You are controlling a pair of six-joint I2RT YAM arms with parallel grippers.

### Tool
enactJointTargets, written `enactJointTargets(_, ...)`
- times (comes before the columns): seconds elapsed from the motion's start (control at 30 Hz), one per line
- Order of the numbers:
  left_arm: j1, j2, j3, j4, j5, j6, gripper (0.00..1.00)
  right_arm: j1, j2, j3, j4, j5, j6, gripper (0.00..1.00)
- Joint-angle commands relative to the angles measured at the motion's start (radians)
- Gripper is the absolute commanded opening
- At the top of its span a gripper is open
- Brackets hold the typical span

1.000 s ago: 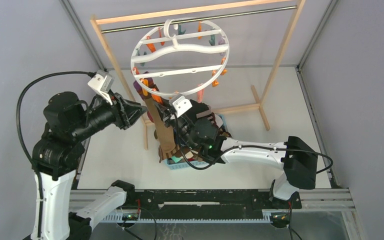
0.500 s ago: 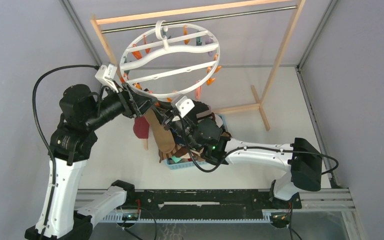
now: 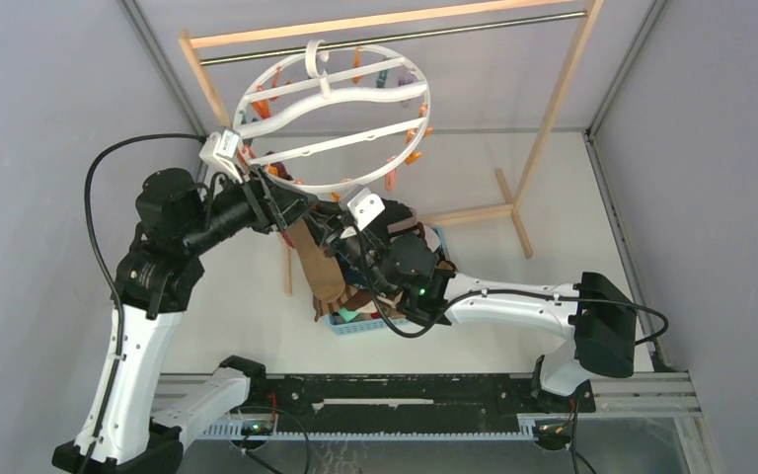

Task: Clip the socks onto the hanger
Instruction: Open the clamp at the hanger.

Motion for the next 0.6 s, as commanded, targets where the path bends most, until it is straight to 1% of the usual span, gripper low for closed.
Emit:
enactJointTargets(0.0, 0.007, -0.009, -0.017, 0.049, -0.021, -0.025, 0.60, 0.018, -0.052, 0.002, 0.044, -0.030, 0.019, 0.03)
enactJointTargets(0.07, 0.007, -0.001, -0.013, 0.060, -0.021, -0.029, 0.59, 0.020, -0.051, 0.001, 0.043, -0.032, 0.023, 0.03)
enactJointTargets(0.2, 0.012, 0.024, 0.013, 0.077, -0.019, -0.041, 0.53, 0.025, -0.051, 0.001, 0.038, -0.040, 0.023, 0.03)
enactJointTargets(0.3, 0.012, 0.039, 0.035, 0.086, -0.012, -0.047, 0.44, 0.028, -0.049, 0.002, 0.035, -0.041, 0.023, 0.04)
enactJointTargets(0.37, 0.014, 0.043, 0.038, 0.089, -0.011, -0.050, 0.36, 0.032, -0.048, 0.001, 0.035, -0.042, 0.023, 0.07)
enactJointTargets(0.4, 0.014, 0.044, 0.040, 0.090, -0.011, -0.050, 0.31, 0.033, -0.047, 0.003, 0.035, -0.042, 0.022, 0.10)
enactJointTargets(0.43, 0.014, 0.044, 0.037, 0.090, -0.012, -0.049, 0.23, 0.036, -0.047, 0.002, 0.033, -0.039, 0.021, 0.16)
enactJointTargets(0.5, 0.014, 0.043, 0.033, 0.086, -0.017, -0.042, 0.10, 0.040, -0.053, 0.001, 0.022, -0.025, 0.017, 0.25)
enactJointTargets(0.53, 0.014, 0.042, 0.032, 0.082, -0.017, -0.038, 0.04, 0.043, -0.060, 0.000, 0.008, -0.016, 0.015, 0.30)
enactJointTargets(0.57, 0.014, 0.042, 0.032, 0.077, -0.017, -0.034, 0.01, 0.045, -0.071, -0.003, -0.007, -0.008, 0.017, 0.35)
